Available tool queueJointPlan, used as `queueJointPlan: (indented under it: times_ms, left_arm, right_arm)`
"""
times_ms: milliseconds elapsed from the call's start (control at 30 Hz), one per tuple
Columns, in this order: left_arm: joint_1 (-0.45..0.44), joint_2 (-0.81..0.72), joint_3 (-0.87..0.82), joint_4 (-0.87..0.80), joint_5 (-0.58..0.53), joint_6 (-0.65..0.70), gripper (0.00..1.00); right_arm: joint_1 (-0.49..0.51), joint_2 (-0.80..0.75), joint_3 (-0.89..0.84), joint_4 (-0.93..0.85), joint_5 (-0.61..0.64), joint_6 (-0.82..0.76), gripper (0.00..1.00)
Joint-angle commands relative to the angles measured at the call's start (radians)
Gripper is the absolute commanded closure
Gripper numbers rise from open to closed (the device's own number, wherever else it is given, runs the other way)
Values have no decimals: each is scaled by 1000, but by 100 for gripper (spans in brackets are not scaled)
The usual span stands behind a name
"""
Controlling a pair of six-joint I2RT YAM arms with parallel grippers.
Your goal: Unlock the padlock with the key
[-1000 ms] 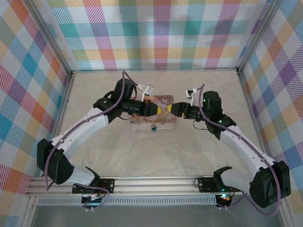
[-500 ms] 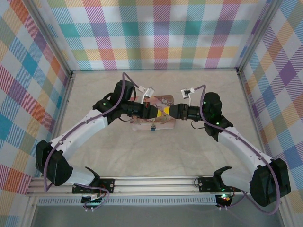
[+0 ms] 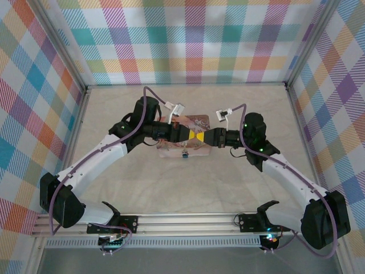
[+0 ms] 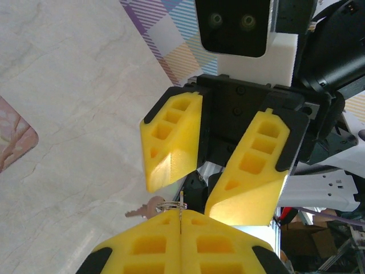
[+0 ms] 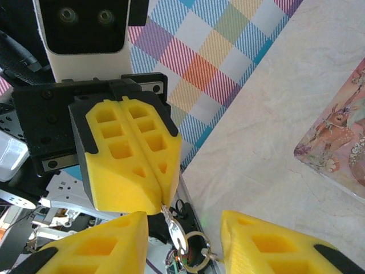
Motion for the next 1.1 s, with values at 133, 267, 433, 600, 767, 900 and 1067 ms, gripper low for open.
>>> queueJointPlan:
  times_ms: [133, 267, 433, 600, 767, 900, 1067]
  left_arm:
    - [8, -24, -15, 22, -1, -16, 100]
    - [8, -26, -17, 22, -1, -17, 100]
    - [8, -29, -24, 65, 1, -24, 100]
    - [8, -35, -27, 74, -2, -28, 100]
    - [32, -50, -44, 76, -56, -67, 67]
    - [73, -110, -112, 106, -138, -114, 49]
    - [103, -195, -197, 69, -287, -120, 34]
  right_arm:
    - [6, -16, -7, 20, -28, -24, 73]
    - [6, -13, -4, 19, -31, -28, 84]
    - [6, -12, -2, 6, -36, -39, 99]
    - [6, -11, -3, 12, -36, -40, 100]
    - [5, -36, -2, -39, 17, -72, 100]
    - [-1, -57, -2, -88, 67, -91, 100]
    - [-32, -92, -1, -159, 142, -125, 100]
